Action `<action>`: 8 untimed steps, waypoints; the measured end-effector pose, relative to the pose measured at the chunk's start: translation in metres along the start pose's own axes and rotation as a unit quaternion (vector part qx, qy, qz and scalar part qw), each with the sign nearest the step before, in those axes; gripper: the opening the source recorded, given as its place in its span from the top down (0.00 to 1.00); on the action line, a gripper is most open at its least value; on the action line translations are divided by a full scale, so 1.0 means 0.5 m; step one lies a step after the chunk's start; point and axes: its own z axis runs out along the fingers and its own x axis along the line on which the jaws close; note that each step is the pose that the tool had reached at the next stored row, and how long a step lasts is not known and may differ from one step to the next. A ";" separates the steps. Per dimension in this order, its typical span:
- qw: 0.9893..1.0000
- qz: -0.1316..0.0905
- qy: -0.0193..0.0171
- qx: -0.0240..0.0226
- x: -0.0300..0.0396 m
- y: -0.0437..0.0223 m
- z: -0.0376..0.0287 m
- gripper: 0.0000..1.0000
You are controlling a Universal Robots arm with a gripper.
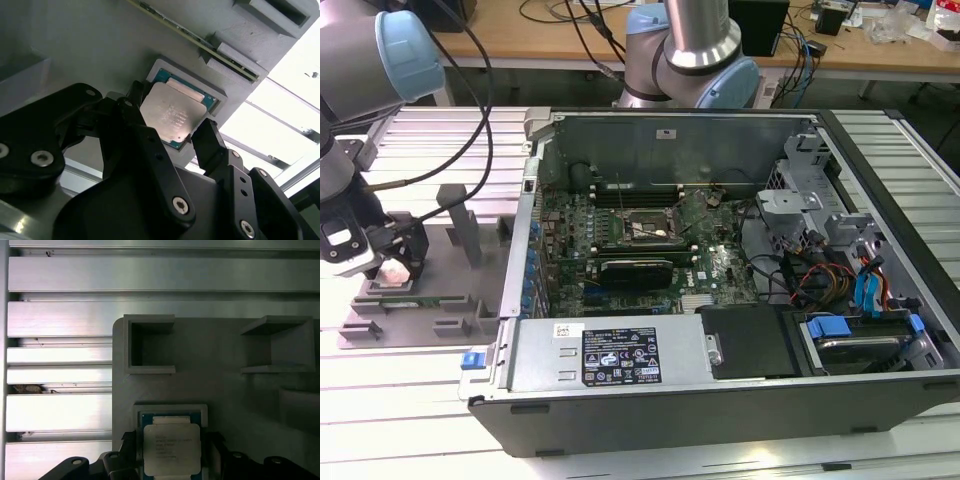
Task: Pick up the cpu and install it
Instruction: 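Pick up the cpu and move it towards the insertion slot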
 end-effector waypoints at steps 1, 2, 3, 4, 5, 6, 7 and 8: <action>1.000 0.000 0.000 0.000 0.000 0.000 0.000 0.34; 1.000 0.000 0.003 0.000 0.000 0.000 0.000 0.34; 1.000 0.000 0.004 0.000 0.000 0.000 0.000 0.34; 1.000 0.000 0.004 0.000 0.000 0.000 0.000 0.34; 1.000 0.000 0.004 0.000 0.000 0.000 0.000 0.34; 1.000 0.000 0.004 0.000 0.000 0.000 0.000 0.34; 1.000 0.000 0.004 0.000 0.000 0.000 0.000 0.34; 1.000 0.000 0.004 0.000 -0.001 0.000 0.000 0.34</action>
